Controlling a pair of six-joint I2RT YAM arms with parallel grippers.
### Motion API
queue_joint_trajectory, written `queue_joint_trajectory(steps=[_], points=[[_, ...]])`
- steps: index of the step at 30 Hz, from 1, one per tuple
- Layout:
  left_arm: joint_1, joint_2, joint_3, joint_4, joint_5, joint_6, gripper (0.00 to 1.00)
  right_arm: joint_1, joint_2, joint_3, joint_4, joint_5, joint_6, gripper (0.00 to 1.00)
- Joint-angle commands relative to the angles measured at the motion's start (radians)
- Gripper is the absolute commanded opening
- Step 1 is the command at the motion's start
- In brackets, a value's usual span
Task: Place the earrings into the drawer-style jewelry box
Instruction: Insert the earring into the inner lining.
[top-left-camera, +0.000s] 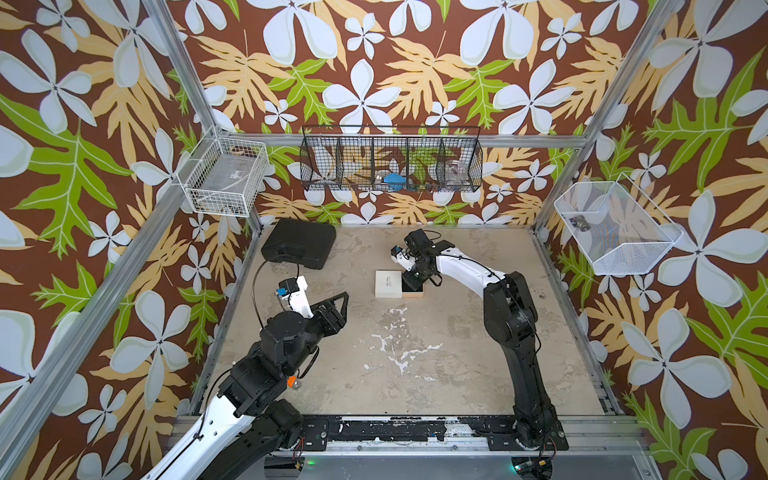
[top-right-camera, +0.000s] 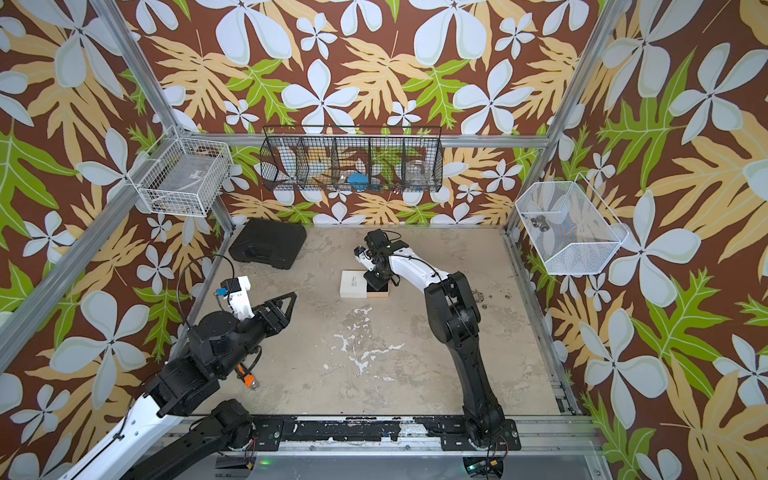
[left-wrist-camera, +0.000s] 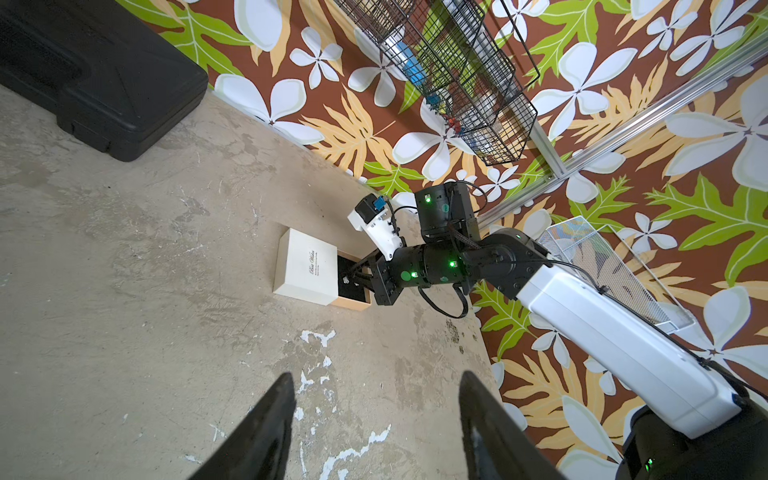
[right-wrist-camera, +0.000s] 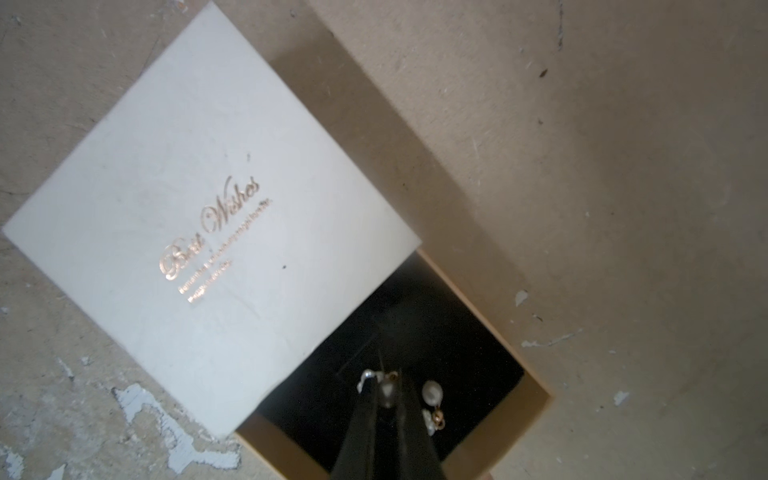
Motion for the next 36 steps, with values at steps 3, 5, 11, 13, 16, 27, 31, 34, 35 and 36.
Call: queue_joint_trajectory(steps=[3,5,11,13,16,27,31,34,35,36], points=[[0.001,-0.002,-0.003,0.012,-0.008,0.011,0.64,0.003,0.014,0.015,-0.028,0.023,-0.007,0.01],[0.001,-0.003,-0.005,0.013,-0.009,0.009,0.64,0.003,0.014,0.011,-0.029,0.027,-0.011,0.01],[0.000,-0.004,-0.008,0.015,-0.010,0.010,0.64,0.004,0.020,0.019,-0.032,0.018,-0.011,0.01],[0.001,-0.005,-0.008,0.016,-0.011,0.011,0.64,0.005,0.020,0.019,-0.031,0.014,-0.011,0.01],[0.002,-0.008,-0.009,0.015,-0.013,0.010,0.64,0.011,0.026,0.025,-0.033,0.015,-0.013,0.01],[0.001,-0.009,-0.014,0.017,-0.016,0.009,0.64,0.018,0.053,0.065,-0.062,0.030,-0.017,0.01],[0.001,-0.010,-0.015,0.018,-0.014,0.009,0.64,0.021,0.069,0.092,-0.085,0.038,-0.017,0.01],[0.001,-0.011,-0.015,0.018,-0.016,0.009,0.64,0.023,0.085,0.115,-0.105,0.050,-0.022,0.01],[0.001,-0.011,-0.017,0.018,-0.016,0.009,0.64,0.024,0.090,0.122,-0.110,0.053,-0.022,0.01],[0.000,-0.012,-0.017,0.018,-0.017,0.009,0.64,0.026,0.095,0.128,-0.117,0.058,-0.022,0.01]])
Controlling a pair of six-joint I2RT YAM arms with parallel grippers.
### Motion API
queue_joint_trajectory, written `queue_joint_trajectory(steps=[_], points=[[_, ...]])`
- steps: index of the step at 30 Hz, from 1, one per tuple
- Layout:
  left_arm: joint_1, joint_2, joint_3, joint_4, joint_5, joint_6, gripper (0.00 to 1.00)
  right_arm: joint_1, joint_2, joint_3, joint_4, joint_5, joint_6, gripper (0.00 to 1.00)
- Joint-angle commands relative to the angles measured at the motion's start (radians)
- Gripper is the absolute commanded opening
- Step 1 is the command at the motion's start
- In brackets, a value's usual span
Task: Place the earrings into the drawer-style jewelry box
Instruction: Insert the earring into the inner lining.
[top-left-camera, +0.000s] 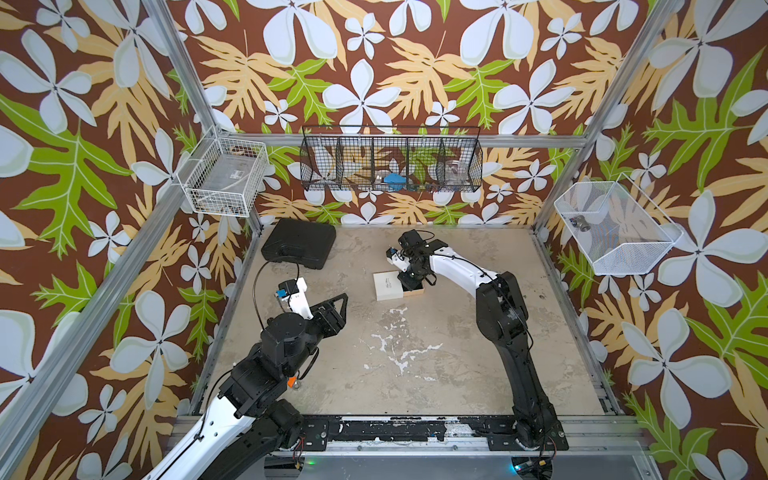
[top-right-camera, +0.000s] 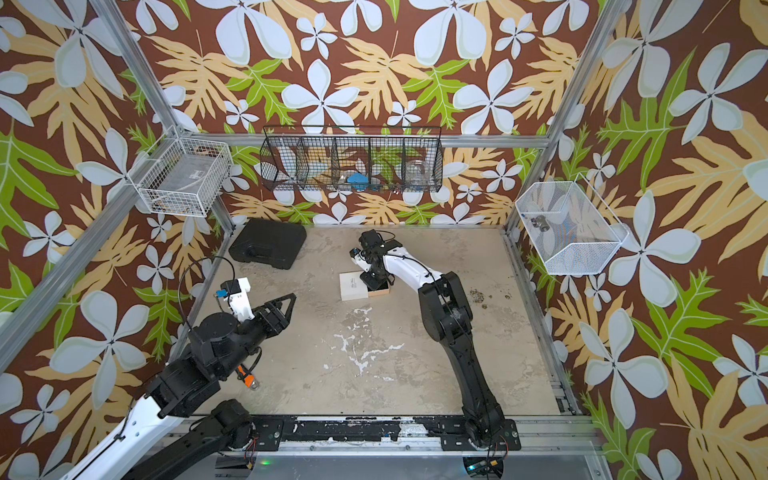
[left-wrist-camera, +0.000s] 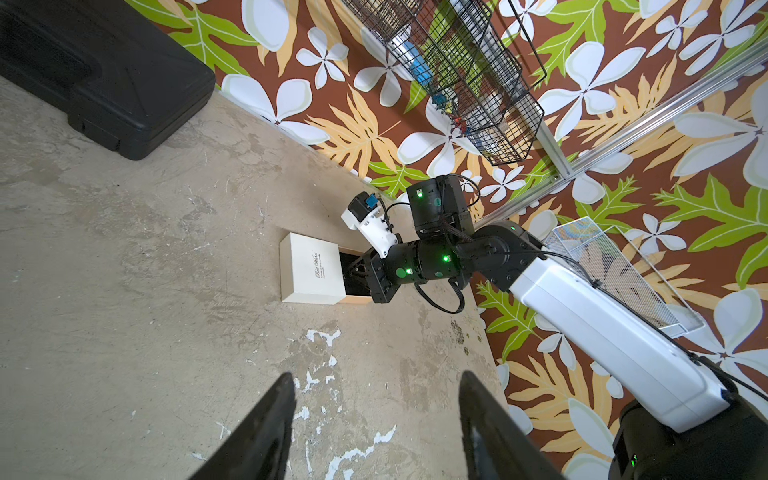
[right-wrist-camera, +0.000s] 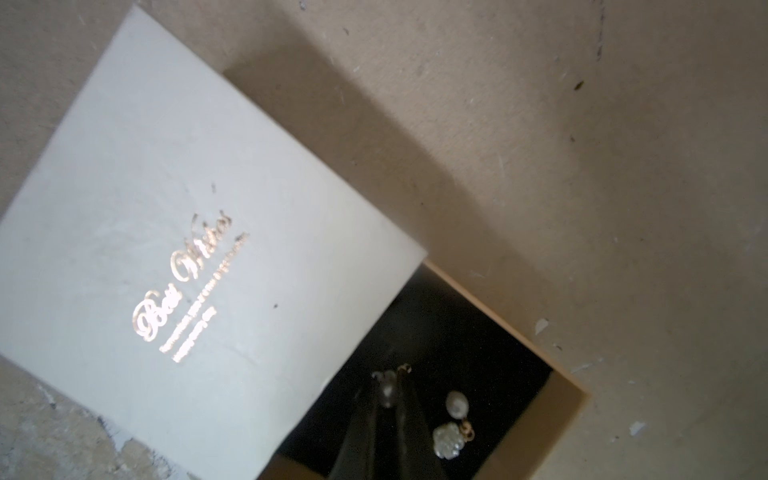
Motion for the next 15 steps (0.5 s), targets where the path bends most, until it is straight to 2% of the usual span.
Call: queue_joint_trajectory(steps=[1,11,15], points=[[0.001,-0.002,-0.003,0.017,-0.008,0.009,0.64,0.006,0.018,0.021,-0.048,0.023,-0.009,0.01],[0.001,0.016,-0.022,0.033,-0.005,0.009,0.64,0.015,0.046,0.081,-0.087,0.039,-0.009,0.02],[0.001,0.026,-0.035,0.045,0.003,0.007,0.64,0.017,0.057,0.099,-0.097,0.039,-0.008,0.09]])
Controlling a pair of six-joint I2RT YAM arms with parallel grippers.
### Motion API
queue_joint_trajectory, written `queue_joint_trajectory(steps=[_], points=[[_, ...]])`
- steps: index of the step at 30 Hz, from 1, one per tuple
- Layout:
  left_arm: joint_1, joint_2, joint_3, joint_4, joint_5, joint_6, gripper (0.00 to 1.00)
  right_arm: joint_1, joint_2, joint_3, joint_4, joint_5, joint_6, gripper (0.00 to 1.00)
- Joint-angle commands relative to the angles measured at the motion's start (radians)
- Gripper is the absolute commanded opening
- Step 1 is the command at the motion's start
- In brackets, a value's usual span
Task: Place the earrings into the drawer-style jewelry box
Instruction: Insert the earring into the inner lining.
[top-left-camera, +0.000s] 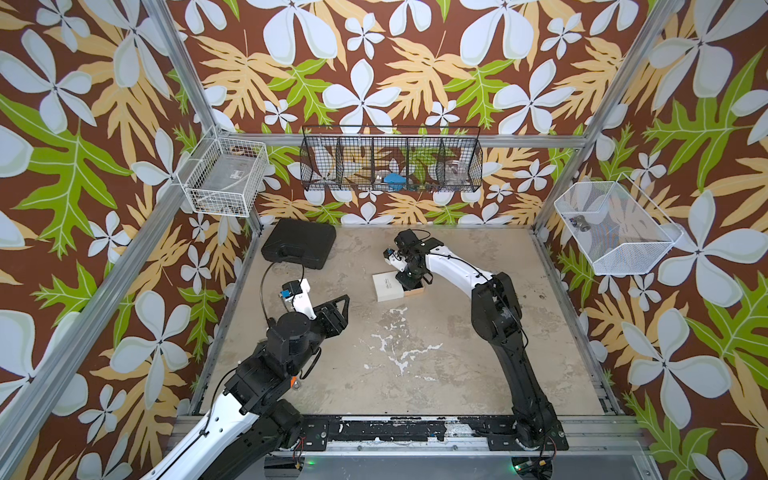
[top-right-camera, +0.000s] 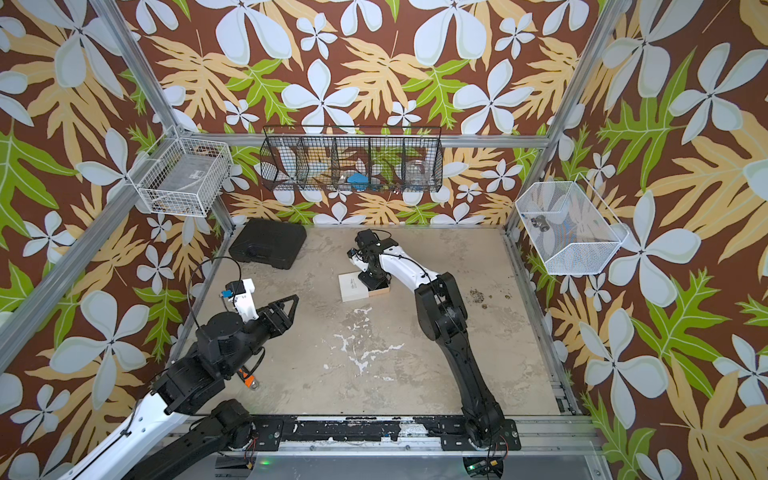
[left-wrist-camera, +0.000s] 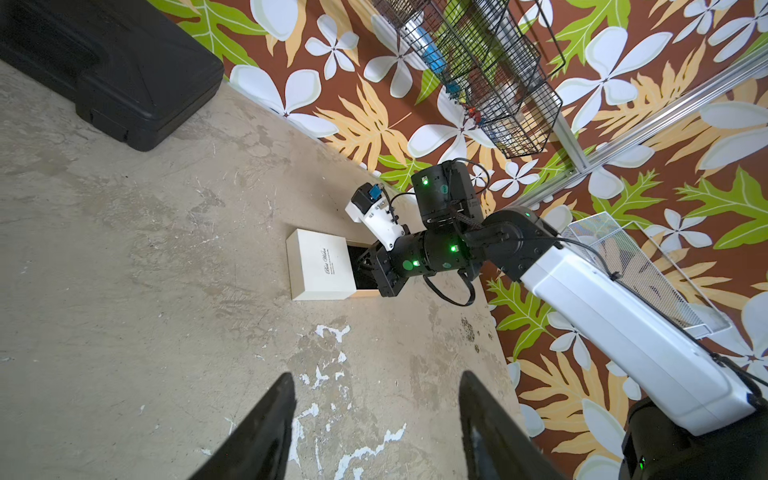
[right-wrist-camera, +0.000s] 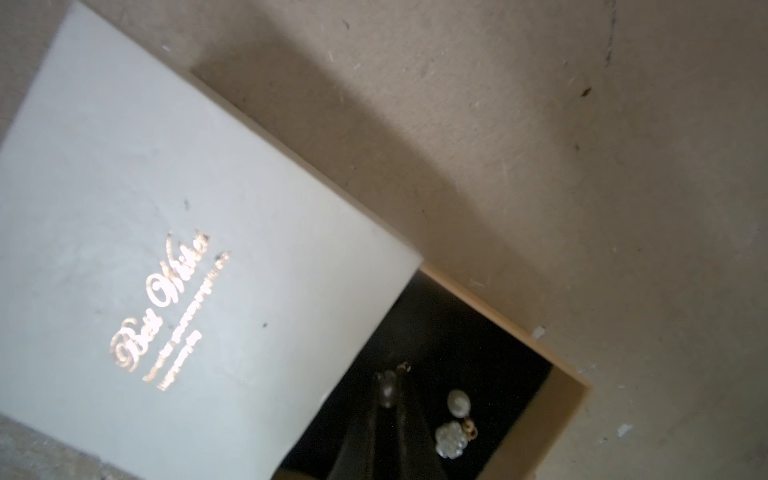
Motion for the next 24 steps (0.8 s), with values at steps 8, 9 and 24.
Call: queue_joint_trajectory(steps=[8,9,24], points=[[0.001,0.011,-0.020,0.029,0.004,0.005,0.64,0.001,-0.032,-0.005,0.000,-0.024,0.007,0.23],[0.001,0.012,-0.022,0.030,0.004,0.005,0.64,0.000,-0.041,-0.009,0.006,-0.034,0.007,0.24],[0.001,0.026,-0.035,0.034,-0.002,0.002,0.64,-0.033,-0.196,-0.219,0.187,-0.094,0.048,0.15]])
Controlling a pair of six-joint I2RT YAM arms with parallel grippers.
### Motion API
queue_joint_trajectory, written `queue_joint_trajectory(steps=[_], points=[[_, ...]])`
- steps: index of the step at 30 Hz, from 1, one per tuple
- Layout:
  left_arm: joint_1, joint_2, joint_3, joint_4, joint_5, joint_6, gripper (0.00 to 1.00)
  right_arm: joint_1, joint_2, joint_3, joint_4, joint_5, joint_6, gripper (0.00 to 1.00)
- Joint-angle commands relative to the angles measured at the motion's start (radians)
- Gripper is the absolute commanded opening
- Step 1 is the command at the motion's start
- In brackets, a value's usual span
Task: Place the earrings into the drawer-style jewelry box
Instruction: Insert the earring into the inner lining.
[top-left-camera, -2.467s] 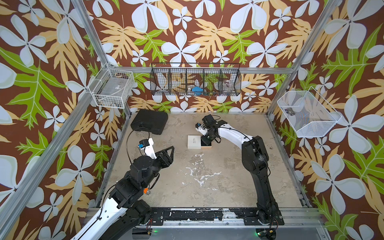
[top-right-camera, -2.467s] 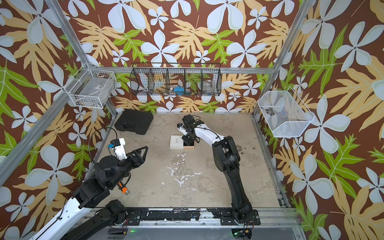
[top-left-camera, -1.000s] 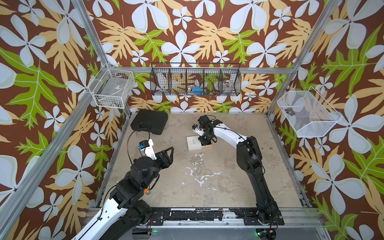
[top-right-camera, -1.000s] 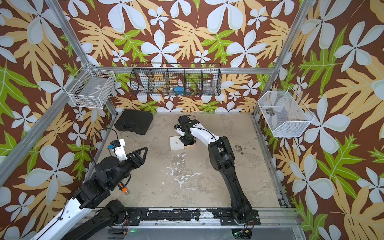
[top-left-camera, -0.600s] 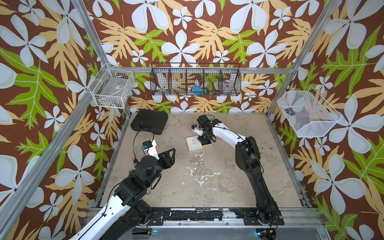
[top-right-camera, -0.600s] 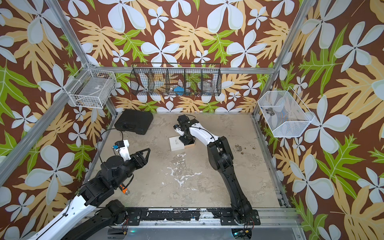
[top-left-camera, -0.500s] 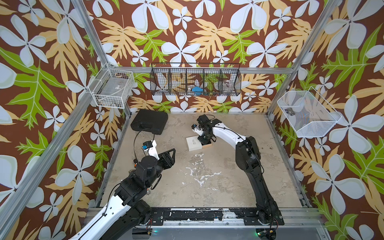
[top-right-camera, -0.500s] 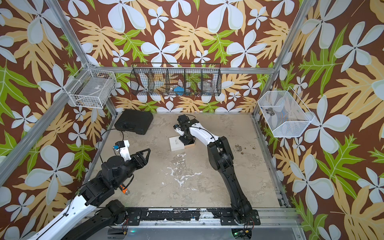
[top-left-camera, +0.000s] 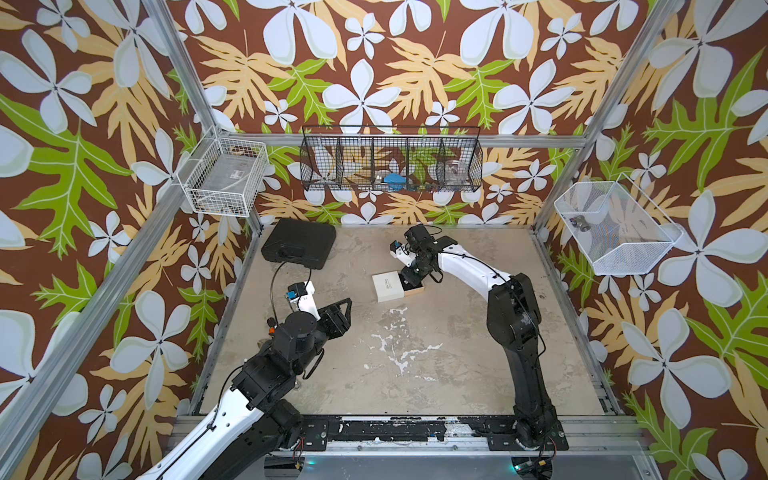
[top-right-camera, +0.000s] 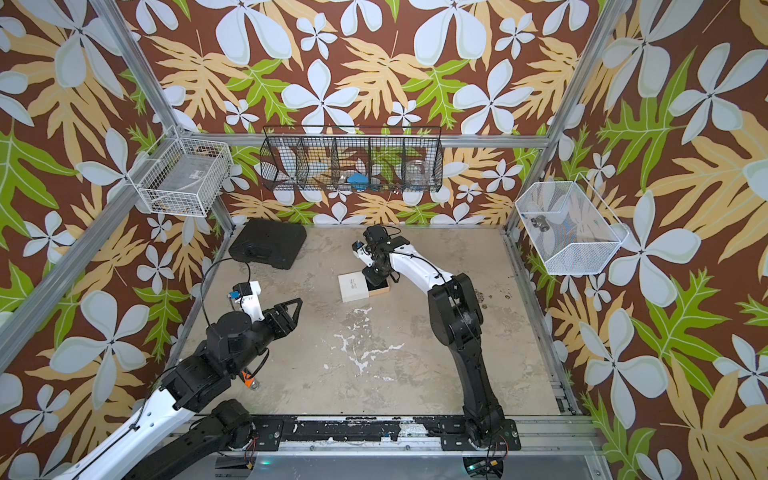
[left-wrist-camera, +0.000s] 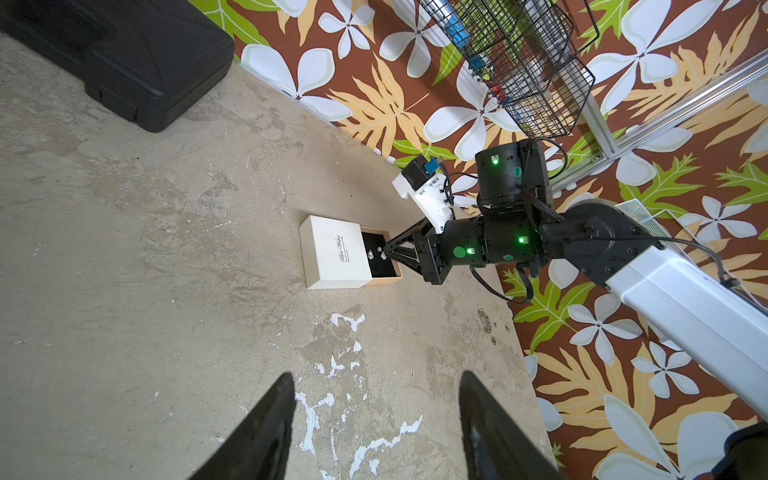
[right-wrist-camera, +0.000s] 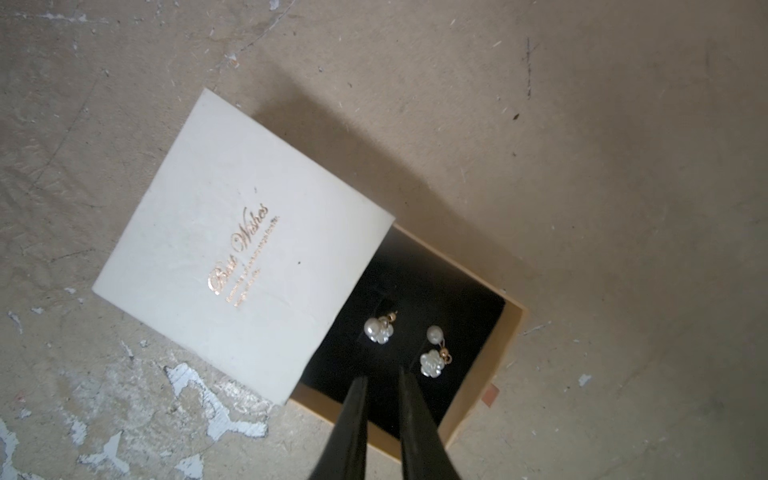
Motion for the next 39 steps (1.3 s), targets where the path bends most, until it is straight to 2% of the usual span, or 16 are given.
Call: queue_joint_trajectory(steps=[1,28,35,39], points=[[0.001,0.007,-0.006,0.022,0.000,0.002,0.64,-0.004,-0.013,-0.023,0.068,-0.018,0.025,0.15],[0.002,0.032,-0.015,0.041,-0.002,-0.008,0.64,-0.014,0.074,-0.010,0.097,-0.029,0.029,0.11],[0.001,0.055,-0.029,0.069,-0.001,-0.012,0.64,-0.017,0.044,0.008,0.093,-0.020,0.030,0.11],[0.001,0.106,-0.033,0.121,0.011,-0.010,0.64,-0.033,-0.023,-0.041,0.133,-0.047,0.049,0.11]])
